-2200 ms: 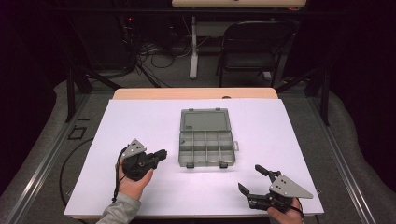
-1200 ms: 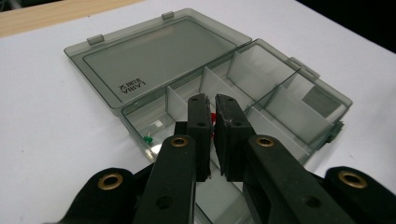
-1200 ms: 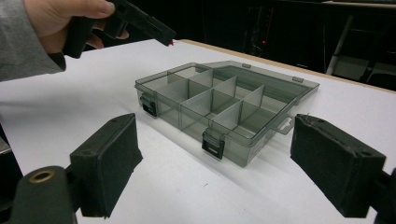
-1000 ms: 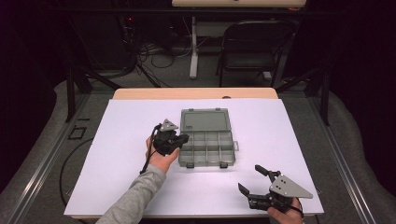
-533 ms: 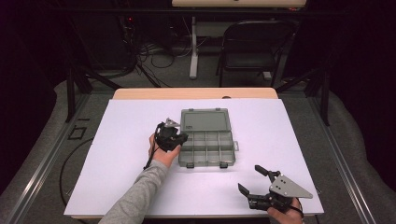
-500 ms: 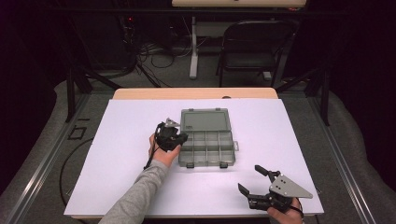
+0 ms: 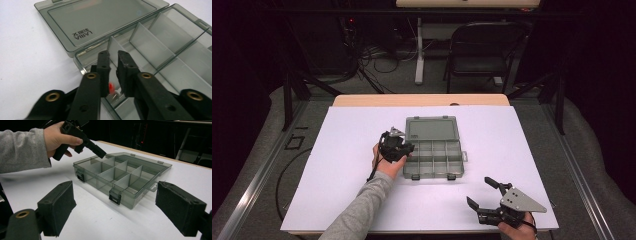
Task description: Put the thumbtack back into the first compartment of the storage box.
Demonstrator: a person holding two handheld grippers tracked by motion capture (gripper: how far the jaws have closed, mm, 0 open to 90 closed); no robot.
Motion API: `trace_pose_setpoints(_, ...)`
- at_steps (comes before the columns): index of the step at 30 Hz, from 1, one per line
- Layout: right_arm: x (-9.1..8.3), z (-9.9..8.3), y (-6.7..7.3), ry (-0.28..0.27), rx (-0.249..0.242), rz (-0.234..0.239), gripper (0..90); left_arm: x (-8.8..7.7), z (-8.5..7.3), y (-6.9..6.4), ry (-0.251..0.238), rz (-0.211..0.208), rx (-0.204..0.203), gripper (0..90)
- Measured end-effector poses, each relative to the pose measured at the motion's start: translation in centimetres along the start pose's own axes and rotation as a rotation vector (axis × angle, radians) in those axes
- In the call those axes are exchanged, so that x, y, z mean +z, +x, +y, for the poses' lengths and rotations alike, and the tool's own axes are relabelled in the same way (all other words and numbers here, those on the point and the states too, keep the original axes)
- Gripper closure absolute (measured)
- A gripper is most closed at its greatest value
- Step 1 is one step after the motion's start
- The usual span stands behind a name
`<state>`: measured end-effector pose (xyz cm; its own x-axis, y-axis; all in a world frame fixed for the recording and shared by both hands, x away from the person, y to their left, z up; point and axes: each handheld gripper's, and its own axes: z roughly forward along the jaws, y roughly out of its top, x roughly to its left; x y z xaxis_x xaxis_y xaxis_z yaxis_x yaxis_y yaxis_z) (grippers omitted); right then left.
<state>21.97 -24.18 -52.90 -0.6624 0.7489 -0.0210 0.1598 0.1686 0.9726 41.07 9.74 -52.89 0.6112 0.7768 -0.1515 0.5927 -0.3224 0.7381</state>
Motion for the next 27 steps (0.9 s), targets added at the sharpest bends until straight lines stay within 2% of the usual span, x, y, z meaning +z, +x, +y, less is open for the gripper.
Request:
trace_pose_setpoints(5, 0.0, 0.0, 0.0, 0.0, 0.0, 0.0, 14.5, -0.6, 0.1, -0.3, -0.032, -0.006, 0.013, 66.9)
trace_pose_setpoints(9, 0.0, 0.0, 0.0, 0.001, 0.004, -0.003, 14.5, -1.3, 0.2, -0.5, -0.048, -0.007, 0.021, 51.0)
trace_pose_setpoints(13, 0.0, 0.0, 0.0, 0.0, 0.002, -0.003, 14.5, -2.3, 0.1, -0.8, -0.078, 0.002, 0.042, 40.5)
trace_pose_setpoints(16, 0.0, 0.0, 0.0, 0.001, 0.003, -0.001, 14.4, -3.1, -0.1, -0.9, -0.099, -0.011, 0.041, 37.0)
trace_pose_setpoints(21, 0.0, 0.0, -0.1, 0.0, 0.006, 0.001, 14.5, -5.3, -1.0, -1.0, -0.132, -0.039, 0.046, 36.6)
trace_pose_setpoints(27, 0.1, 0.0, 0.0, 0.0, 0.003, 0.001, 14.5, -8.9, -3.0, -0.6, -0.188, -0.062, 0.054, 34.8)
